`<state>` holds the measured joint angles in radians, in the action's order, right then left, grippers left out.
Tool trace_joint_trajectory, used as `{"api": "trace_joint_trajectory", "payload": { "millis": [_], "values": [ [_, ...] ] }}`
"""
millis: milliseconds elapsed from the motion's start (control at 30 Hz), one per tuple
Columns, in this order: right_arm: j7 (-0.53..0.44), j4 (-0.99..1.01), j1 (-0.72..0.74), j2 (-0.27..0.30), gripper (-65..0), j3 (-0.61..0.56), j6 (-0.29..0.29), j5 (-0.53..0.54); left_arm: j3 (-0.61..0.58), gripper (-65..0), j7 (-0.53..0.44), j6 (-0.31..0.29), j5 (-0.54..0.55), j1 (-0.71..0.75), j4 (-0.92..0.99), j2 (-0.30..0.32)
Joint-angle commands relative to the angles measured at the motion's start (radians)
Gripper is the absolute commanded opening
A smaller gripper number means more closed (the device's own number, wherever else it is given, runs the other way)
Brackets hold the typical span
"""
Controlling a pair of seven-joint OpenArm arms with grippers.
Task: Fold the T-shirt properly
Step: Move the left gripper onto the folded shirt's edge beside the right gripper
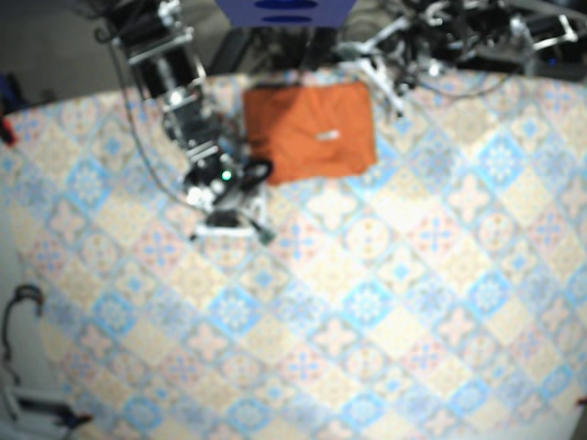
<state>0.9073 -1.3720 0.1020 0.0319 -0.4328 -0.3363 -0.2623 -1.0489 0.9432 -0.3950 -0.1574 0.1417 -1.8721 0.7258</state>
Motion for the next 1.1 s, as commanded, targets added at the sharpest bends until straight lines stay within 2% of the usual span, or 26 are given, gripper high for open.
{"api": "trace_joint_trajectory", "payload": {
  "millis": [0,500,867,1067],
  "values": [
    [-0.029,-0.011,0.029,-0.003,-49.1,0.002,0.003,-0.004,0.002,-65.0,-0.01,0.005,-0.005,-0.018,-0.019,-0.008],
    [-0.044,0.032,0.058,-0.003,-49.1,-0.002,-0.001,-0.004,-0.018,-65.0,-0.01,0.005,-0.005,-0.077,-0.011,-0.087],
    [-0.044,0.035,0.061,-0.007,-49.1,-0.004,-0.002,-0.004,-0.027,-65.0,-0.008,0.005,0.003,-0.086,-0.013,-0.088],
    [-0.053,0.104,0.061,-0.008,-49.1,-0.005,-0.004,-0.005,-0.027,-65.0,-0.008,0.005,-0.003,-0.044,-0.013,-0.082]
  ]
}}
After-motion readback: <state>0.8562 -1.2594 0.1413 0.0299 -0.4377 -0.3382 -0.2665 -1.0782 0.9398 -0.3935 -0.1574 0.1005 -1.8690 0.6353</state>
